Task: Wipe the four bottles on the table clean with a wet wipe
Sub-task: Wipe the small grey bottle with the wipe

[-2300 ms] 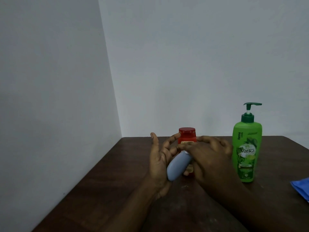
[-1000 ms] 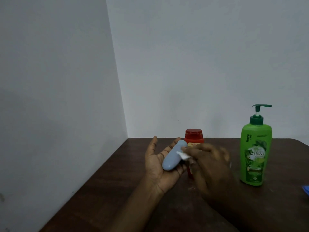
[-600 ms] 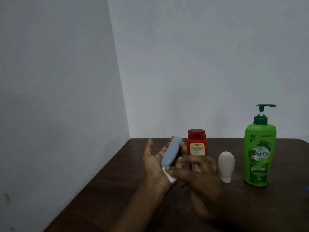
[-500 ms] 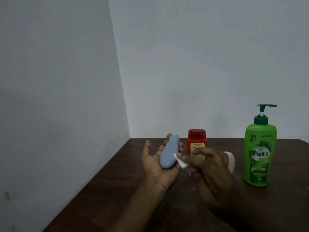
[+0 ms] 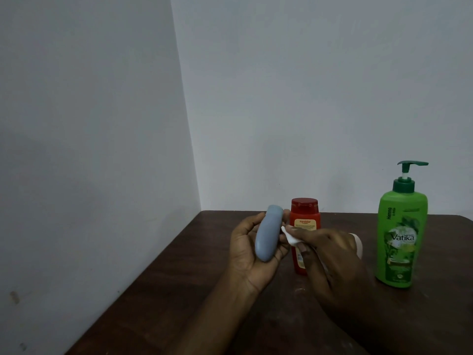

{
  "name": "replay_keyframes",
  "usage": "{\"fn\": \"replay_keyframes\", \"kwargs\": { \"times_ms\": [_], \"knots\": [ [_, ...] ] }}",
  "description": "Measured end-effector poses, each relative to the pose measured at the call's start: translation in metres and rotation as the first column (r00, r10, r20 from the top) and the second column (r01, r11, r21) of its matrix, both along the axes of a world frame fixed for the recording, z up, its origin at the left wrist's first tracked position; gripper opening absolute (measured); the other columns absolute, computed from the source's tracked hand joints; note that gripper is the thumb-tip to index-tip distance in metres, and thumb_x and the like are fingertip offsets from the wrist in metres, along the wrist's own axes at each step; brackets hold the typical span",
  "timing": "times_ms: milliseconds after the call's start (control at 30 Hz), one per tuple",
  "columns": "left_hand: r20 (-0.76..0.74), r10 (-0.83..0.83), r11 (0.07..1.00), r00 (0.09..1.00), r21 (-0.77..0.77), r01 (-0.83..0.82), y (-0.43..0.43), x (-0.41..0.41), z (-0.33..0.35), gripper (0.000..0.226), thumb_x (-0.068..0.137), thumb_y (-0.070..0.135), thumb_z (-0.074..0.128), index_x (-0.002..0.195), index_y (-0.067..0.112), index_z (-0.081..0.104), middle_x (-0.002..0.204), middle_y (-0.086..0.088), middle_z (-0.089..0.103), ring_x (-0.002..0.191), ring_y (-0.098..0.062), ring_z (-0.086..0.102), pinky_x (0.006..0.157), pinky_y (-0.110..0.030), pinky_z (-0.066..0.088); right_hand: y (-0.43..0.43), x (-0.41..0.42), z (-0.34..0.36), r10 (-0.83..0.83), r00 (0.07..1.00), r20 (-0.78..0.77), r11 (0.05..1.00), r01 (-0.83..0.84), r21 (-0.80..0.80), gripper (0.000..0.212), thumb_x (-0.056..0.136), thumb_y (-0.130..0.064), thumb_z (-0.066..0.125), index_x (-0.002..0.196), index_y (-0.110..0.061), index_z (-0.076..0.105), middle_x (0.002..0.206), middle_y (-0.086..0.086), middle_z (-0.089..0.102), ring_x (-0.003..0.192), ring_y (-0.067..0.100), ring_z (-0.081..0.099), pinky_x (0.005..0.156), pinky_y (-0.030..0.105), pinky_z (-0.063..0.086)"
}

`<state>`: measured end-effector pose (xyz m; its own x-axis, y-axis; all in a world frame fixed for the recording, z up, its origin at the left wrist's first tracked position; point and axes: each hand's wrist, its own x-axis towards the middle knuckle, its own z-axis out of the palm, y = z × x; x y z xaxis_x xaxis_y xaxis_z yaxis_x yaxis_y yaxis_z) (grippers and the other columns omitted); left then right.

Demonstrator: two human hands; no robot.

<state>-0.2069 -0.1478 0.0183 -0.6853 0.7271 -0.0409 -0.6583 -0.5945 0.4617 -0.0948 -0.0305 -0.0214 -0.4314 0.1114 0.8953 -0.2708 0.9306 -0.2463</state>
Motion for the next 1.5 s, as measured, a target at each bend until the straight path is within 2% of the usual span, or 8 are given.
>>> {"fn": "replay_keyframes", "kwargs": {
  "times_ms": [100,333,467,600,833,1000,1167,1500],
  "knots": [
    [-0.037,0.027,0.999,0.999,-0.035,-0.028,0.003,0.002,0.000,0.036,0.073,0.009,0.071,0.104,-0.009,0.074,0.102,-0.025,0.075,0.083,-0.033,0.074,0.104,-0.046,0.051,0.001,0.001,0.003,-0.021,1.000,0.005,1.000,0.021,-0.005,0.039,0.096,-0.028,0.051,0.131,-0.028,0.065,0.115,-0.009,0.065,0.107,0.010,0.055,0.097,0.021,0.036],
    [-0.169,-0.001,0.986,0.986,-0.165,-0.027,0.010,0.001,-0.004,0.056,0.083,0.011,0.074,0.136,0.000,0.063,0.112,-0.021,0.073,0.088,-0.029,0.074,0.081,-0.040,0.061,0.004,-0.003,0.006,-0.031,0.996,-0.083,1.000,0.030,-0.003,0.036,0.097,-0.024,0.052,0.131,-0.028,0.064,0.113,-0.012,0.063,0.103,0.011,0.057,0.091,0.033,0.039],
    [-0.190,-0.019,0.989,0.982,-0.144,-0.008,0.014,0.002,-0.008,0.036,0.084,0.014,0.071,0.118,0.003,0.075,0.108,-0.021,0.072,0.094,-0.031,0.069,0.101,-0.047,0.051,0.002,-0.003,0.004,-0.039,0.999,0.009,0.999,0.039,0.000,0.039,0.094,-0.022,0.056,0.131,-0.026,0.066,0.115,-0.005,0.065,0.105,0.012,0.057,0.096,0.017,0.034],
    [-0.159,-0.015,0.990,0.987,-0.142,-0.008,0.010,0.000,-0.006,0.027,0.094,0.014,0.062,0.084,0.002,0.084,0.095,-0.021,0.076,0.078,-0.030,0.076,0.075,-0.041,0.064,-0.001,-0.003,0.006,-0.002,0.994,0.110,0.996,-0.008,0.085,0.044,0.090,-0.026,0.051,0.133,-0.035,0.059,0.120,0.000,0.064,0.108,0.021,0.060,0.094,0.030,0.047],
    [-0.017,-0.038,0.991,0.999,-0.128,0.035,0.003,-0.007,0.001,0.023,0.093,0.011,0.066,0.089,-0.006,0.081,0.100,-0.024,0.075,0.091,-0.031,0.071,0.086,-0.042,0.058,-0.006,0.009,0.010,0.064,0.958,0.278,0.944,-0.148,0.294,0.052,0.080,-0.019,0.068,0.125,-0.044,0.058,0.126,-0.012,0.051,0.115,0.021,0.056,0.090,0.034,0.048],
    [-0.089,0.005,0.990,0.996,-0.142,-0.018,0.004,-0.004,0.001,0.016,0.080,0.008,0.069,0.085,-0.002,0.081,0.091,-0.019,0.074,0.086,-0.028,0.069,0.078,-0.039,0.062,-0.006,0.000,0.011,-0.020,0.954,0.300,0.951,-0.075,0.299,0.019,0.089,-0.010,0.075,0.085,-0.028,0.074,0.079,-0.012,0.065,0.077,0.001,0.060,0.068,0.011,0.046],
    [-0.136,-0.045,0.983,0.990,-0.181,0.020,0.008,-0.006,-0.005,0.024,0.080,0.006,0.069,0.101,0.000,0.080,0.103,-0.018,0.074,0.088,-0.029,0.071,0.092,-0.038,0.057,0.010,0.014,0.021,-0.008,0.990,-0.143,0.999,0.015,0.048,0.030,0.097,-0.011,0.056,0.124,-0.008,0.070,0.119,-0.015,0.058,0.104,0.005,0.062,0.084,0.025,0.054],
    [-0.167,-0.070,0.977,0.983,-0.209,0.034,0.008,-0.005,-0.005,0.023,0.091,0.008,0.066,0.110,0.004,0.078,0.105,-0.018,0.072,0.091,-0.028,0.070,0.089,-0.042,0.059,0.001,-0.003,0.004,0.197,0.944,0.264,0.961,-0.239,0.137,0.039,0.096,-0.019,0.050,0.133,-0.020,0.062,0.136,-0.001,0.060,0.129,0.014,0.057,0.102,0.037,0.053]
  ]
}}
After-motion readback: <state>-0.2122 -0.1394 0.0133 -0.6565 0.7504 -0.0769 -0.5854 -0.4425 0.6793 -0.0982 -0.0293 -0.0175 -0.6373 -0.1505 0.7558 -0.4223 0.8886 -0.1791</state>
